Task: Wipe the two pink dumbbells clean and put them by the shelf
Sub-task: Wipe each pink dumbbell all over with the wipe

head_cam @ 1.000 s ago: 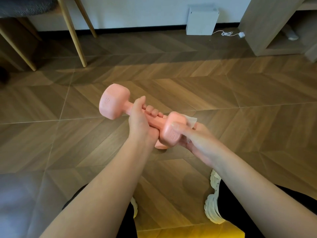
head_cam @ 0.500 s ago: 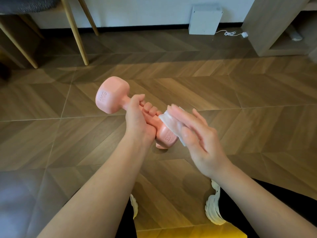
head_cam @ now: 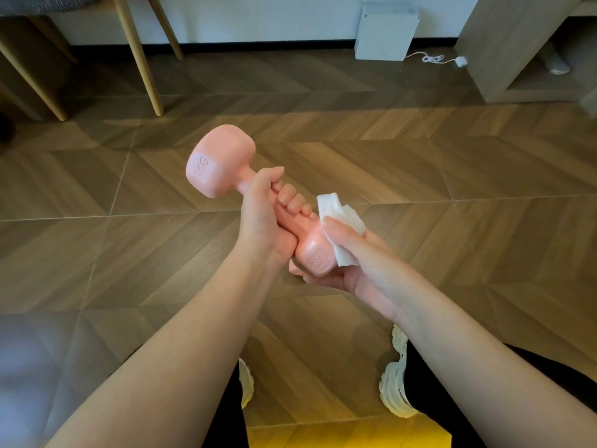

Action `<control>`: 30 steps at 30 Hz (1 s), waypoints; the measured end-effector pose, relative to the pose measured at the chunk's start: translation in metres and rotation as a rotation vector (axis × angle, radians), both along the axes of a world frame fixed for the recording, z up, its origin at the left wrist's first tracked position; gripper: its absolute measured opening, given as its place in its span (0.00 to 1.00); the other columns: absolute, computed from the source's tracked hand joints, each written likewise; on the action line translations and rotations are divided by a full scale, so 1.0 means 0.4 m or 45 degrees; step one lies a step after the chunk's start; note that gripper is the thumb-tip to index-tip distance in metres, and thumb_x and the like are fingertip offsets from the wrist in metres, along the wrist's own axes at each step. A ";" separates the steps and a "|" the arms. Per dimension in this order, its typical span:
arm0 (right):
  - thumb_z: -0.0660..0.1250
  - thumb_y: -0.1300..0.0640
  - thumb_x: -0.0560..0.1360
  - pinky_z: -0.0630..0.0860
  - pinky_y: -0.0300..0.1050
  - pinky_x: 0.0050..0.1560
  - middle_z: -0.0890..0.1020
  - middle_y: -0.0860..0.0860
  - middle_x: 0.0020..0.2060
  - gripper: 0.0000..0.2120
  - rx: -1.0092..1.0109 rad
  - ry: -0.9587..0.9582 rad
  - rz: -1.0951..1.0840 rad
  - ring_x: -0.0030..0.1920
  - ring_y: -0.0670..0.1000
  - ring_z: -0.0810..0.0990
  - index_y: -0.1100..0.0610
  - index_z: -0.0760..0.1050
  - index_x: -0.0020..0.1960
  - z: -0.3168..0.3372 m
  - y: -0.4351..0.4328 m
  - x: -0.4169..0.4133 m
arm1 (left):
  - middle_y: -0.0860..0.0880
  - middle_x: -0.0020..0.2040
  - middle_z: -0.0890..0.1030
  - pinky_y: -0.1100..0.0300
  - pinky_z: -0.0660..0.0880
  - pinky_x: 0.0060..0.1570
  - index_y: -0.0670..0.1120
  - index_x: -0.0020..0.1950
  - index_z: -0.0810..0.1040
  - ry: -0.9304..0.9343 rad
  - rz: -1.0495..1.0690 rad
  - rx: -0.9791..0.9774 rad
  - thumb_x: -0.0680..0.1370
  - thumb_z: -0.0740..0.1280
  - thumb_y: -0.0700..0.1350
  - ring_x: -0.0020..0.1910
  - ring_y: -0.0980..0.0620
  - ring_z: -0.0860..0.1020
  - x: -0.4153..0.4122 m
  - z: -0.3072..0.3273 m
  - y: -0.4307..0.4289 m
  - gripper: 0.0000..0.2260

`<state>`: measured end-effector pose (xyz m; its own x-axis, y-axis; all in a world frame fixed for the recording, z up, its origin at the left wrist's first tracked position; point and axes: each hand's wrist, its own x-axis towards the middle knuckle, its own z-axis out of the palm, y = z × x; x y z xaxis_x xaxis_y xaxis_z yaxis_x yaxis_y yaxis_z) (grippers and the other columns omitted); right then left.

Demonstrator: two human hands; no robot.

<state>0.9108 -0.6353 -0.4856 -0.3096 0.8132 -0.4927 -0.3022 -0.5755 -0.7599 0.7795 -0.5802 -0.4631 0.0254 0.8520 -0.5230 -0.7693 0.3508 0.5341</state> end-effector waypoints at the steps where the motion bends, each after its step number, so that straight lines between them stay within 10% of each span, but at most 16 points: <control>1: 0.71 0.48 0.73 0.81 0.58 0.53 0.75 0.69 0.63 0.29 0.004 0.005 0.023 0.56 0.66 0.80 0.57 0.70 0.69 0.001 0.001 0.003 | 0.53 0.25 0.57 0.61 0.63 0.26 0.49 0.33 0.59 -0.002 0.001 0.006 0.79 0.61 0.42 0.23 0.54 0.57 -0.002 0.000 0.001 0.17; 8: 0.64 0.45 0.78 0.69 0.68 0.66 0.74 0.68 0.66 0.26 -0.014 0.213 0.167 0.62 0.67 0.74 0.55 0.69 0.73 0.004 0.015 0.026 | 0.53 0.25 0.58 0.62 0.62 0.26 0.49 0.32 0.60 -0.070 0.086 -0.008 0.78 0.61 0.41 0.23 0.54 0.58 -0.018 0.004 0.011 0.17; 15: 0.73 0.58 0.69 0.78 0.62 0.58 0.79 0.64 0.63 0.30 0.009 0.042 0.047 0.56 0.63 0.80 0.55 0.70 0.69 -0.011 0.004 -0.001 | 0.53 0.24 0.57 0.63 0.63 0.24 0.49 0.33 0.59 0.023 0.001 -0.003 0.79 0.60 0.43 0.22 0.54 0.57 -0.011 0.001 0.001 0.17; 30: 0.70 0.43 0.72 0.79 0.67 0.55 0.82 0.61 0.57 0.26 0.052 -0.194 -0.070 0.53 0.61 0.83 0.54 0.74 0.66 -0.008 0.008 -0.024 | 0.53 0.24 0.58 0.64 0.62 0.23 0.49 0.30 0.59 -0.081 0.105 -0.039 0.78 0.59 0.41 0.21 0.54 0.58 -0.012 -0.001 0.009 0.17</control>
